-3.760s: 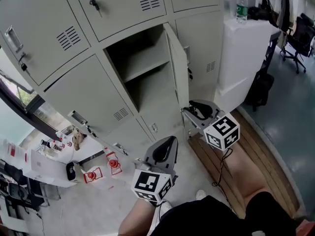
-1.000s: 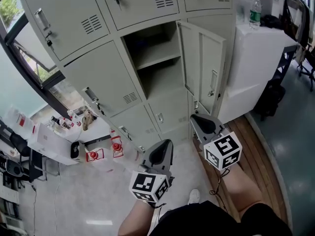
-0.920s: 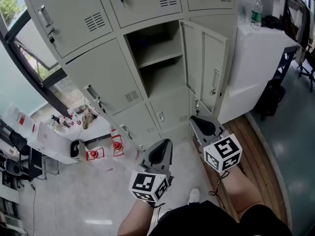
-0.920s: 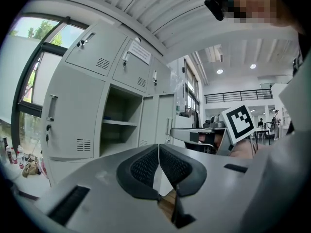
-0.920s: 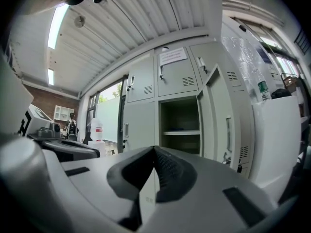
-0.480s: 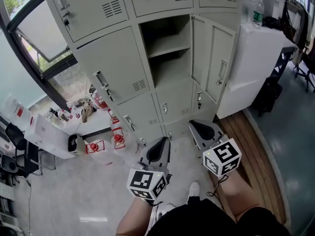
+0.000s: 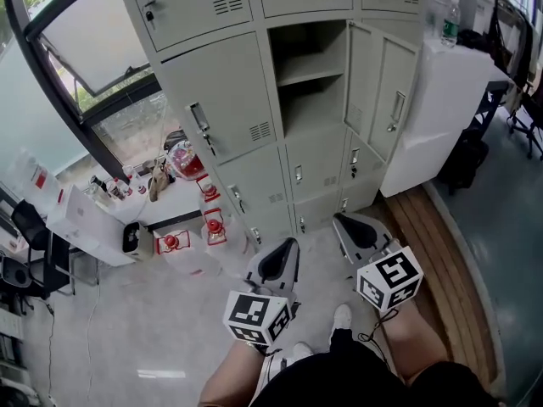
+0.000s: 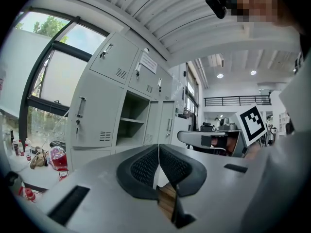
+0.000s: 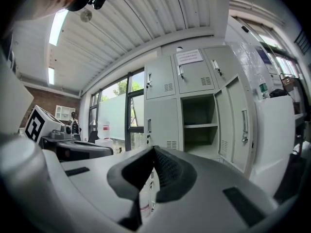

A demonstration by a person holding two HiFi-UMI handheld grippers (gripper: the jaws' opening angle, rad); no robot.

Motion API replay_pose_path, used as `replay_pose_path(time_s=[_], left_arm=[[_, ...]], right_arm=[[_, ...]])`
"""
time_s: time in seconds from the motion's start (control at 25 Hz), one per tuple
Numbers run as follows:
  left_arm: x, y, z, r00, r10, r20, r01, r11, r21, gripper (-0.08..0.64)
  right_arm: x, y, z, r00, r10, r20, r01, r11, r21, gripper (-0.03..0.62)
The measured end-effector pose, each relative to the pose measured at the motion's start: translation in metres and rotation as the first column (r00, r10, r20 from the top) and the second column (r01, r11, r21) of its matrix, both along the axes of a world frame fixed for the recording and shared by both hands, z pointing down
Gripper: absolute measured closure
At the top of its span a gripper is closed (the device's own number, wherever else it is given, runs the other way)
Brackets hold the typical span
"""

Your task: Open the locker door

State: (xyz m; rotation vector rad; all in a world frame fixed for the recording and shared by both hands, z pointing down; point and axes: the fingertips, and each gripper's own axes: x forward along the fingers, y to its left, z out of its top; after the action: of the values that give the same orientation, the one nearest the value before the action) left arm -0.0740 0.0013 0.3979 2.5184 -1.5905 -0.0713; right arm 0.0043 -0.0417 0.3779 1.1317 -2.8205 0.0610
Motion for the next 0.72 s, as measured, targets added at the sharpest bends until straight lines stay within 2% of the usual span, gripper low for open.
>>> replay_pose_path(time_s=[0.36, 0.72], left_arm=[[-0.021, 0.029, 0.008, 1.000, 0.009, 0.016, -0.008, 1.000, -0.009, 0.540], [-0.018, 0.045, 0.004, 1.000, 0.026, 0.010, -0.026, 1.000, 0.011, 0.540]], right_arm=[[-0.022, 0.034, 0.014, 1.000, -0.003, 0.013, 0.003, 1.000, -0.015, 0.538], [-0.019, 0.054, 0.013, 1.000, 0.013, 0.008, -0.013, 1.000, -0.009, 0.538]])
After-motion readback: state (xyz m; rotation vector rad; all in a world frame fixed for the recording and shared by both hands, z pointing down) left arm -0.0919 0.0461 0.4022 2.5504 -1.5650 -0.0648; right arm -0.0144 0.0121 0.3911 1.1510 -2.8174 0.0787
